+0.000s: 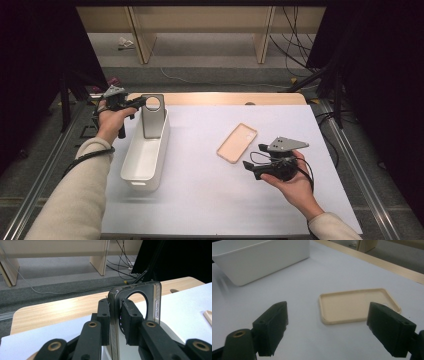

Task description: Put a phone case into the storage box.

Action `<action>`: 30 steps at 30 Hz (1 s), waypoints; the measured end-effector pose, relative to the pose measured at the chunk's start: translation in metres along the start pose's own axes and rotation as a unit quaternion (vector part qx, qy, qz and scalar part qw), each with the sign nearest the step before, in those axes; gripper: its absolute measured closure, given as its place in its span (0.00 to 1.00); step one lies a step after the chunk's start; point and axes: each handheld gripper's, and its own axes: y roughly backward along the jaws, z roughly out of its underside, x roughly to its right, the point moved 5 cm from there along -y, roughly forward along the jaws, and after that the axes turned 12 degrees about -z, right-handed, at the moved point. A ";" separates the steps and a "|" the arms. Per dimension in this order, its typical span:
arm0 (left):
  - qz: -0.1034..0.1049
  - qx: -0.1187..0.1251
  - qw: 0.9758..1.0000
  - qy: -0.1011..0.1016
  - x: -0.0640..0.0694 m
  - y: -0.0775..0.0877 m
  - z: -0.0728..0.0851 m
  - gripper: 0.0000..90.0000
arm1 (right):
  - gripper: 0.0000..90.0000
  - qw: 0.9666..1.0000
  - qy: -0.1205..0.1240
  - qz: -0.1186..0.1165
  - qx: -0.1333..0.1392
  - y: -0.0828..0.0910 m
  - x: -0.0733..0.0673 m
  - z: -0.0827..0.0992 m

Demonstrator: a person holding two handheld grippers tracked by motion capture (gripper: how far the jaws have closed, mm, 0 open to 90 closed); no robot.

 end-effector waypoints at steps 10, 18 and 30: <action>-0.010 -0.007 1.000 -0.016 0.000 -0.002 0.000 0.84 | 0.20 1.000 0.000 -0.001 -0.001 0.000 0.000 0.000; -0.010 -0.009 1.000 -0.025 0.002 -0.004 -0.001 0.83 | 0.20 1.000 -0.001 0.000 0.000 0.000 0.000 0.000; -0.010 -0.013 0.999 -0.033 0.004 -0.006 -0.001 0.80 | 0.20 1.000 0.000 -0.001 -0.001 0.000 0.000 0.000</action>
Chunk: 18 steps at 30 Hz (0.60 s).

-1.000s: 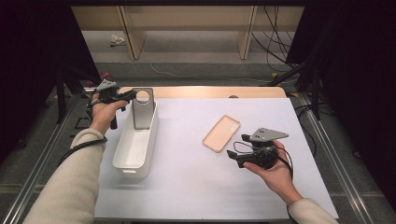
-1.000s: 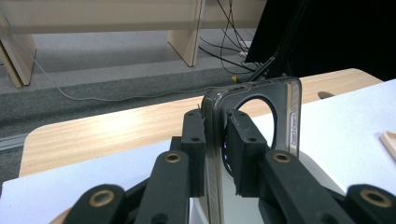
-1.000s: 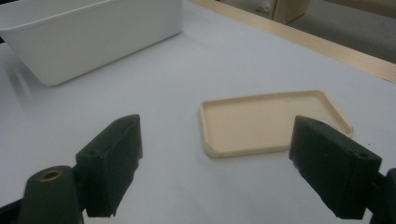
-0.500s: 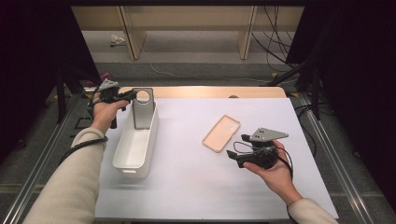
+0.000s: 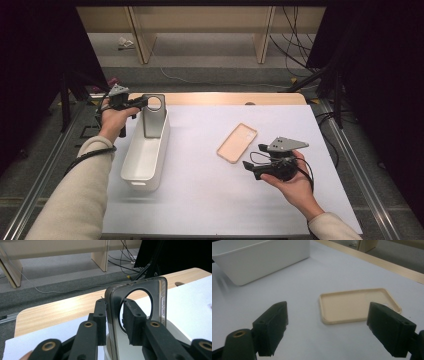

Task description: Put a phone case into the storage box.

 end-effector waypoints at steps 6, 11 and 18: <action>-0.004 -0.007 1.000 0.001 -0.002 -0.001 0.002 0.80 | 0.20 1.000 0.000 0.000 0.001 0.000 0.000 0.000; 0.001 -0.020 1.000 0.002 0.000 -0.002 0.004 0.74 | 0.20 1.000 0.000 -0.001 0.000 0.000 0.000 0.000; -0.006 -0.042 0.999 0.000 0.003 -0.003 0.005 0.58 | 0.20 1.000 0.000 -0.001 0.000 0.000 0.000 0.000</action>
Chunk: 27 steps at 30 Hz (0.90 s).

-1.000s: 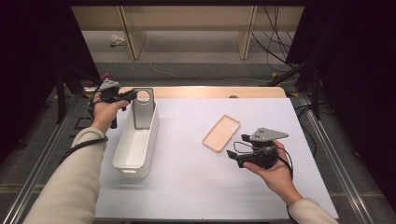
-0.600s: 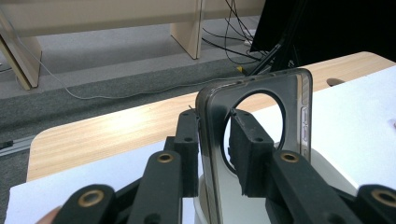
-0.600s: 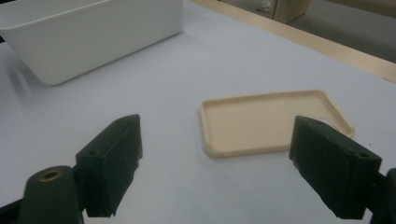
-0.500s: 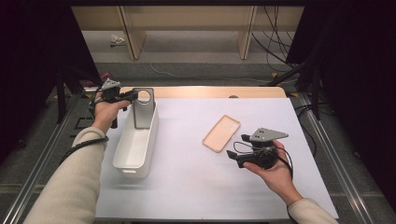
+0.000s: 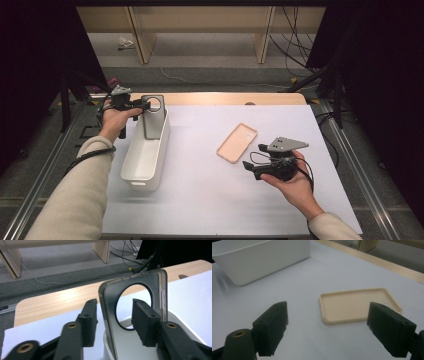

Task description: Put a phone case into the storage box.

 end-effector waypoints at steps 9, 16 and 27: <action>-0.024 -0.014 1.000 -0.003 0.003 0.004 -0.004 0.26 | 0.20 1.000 0.000 -0.001 -0.001 0.000 0.000 0.000; -0.028 -0.012 1.000 -0.005 0.006 0.018 -0.006 0.11 | 0.19 1.000 0.000 -0.001 -0.004 -0.001 0.000 0.000; -0.014 0.010 1.000 -0.012 0.017 0.063 0.005 0.01 | 0.19 1.000 -0.001 0.001 -0.002 0.000 0.000 0.000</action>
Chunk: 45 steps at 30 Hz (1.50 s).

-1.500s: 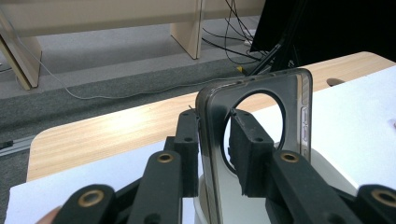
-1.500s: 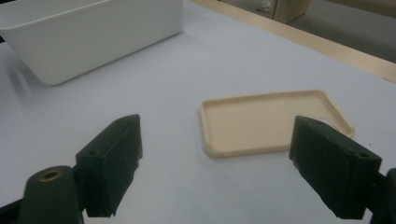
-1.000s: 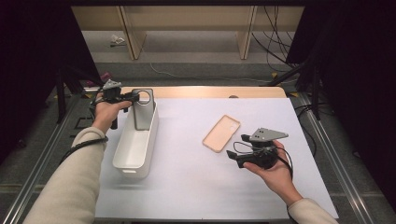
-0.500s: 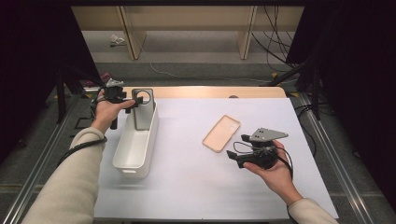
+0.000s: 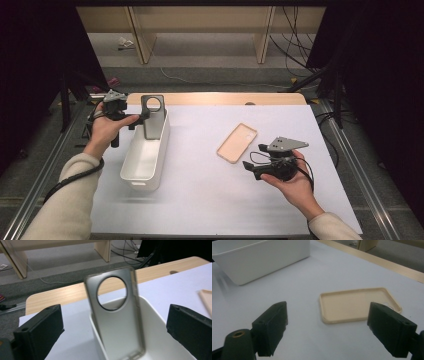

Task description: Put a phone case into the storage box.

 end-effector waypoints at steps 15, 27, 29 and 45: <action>0.027 0.035 0.999 -0.016 0.043 0.060 0.034 0.09 | 0.19 1.000 -0.003 0.003 -0.004 0.000 0.004 0.001; 0.077 0.064 0.994 -0.033 0.097 0.099 0.051 0.12 | 0.19 1.000 -0.010 0.004 -0.006 0.000 0.007 0.002; 0.085 0.065 0.993 -0.041 0.105 0.104 0.056 0.12 | 0.19 1.000 -0.009 0.003 -0.006 0.000 0.007 0.002; 0.098 0.067 0.992 -0.045 0.125 0.113 0.081 0.14 | 0.19 1.000 -0.010 0.000 -0.003 -0.002 0.010 -0.001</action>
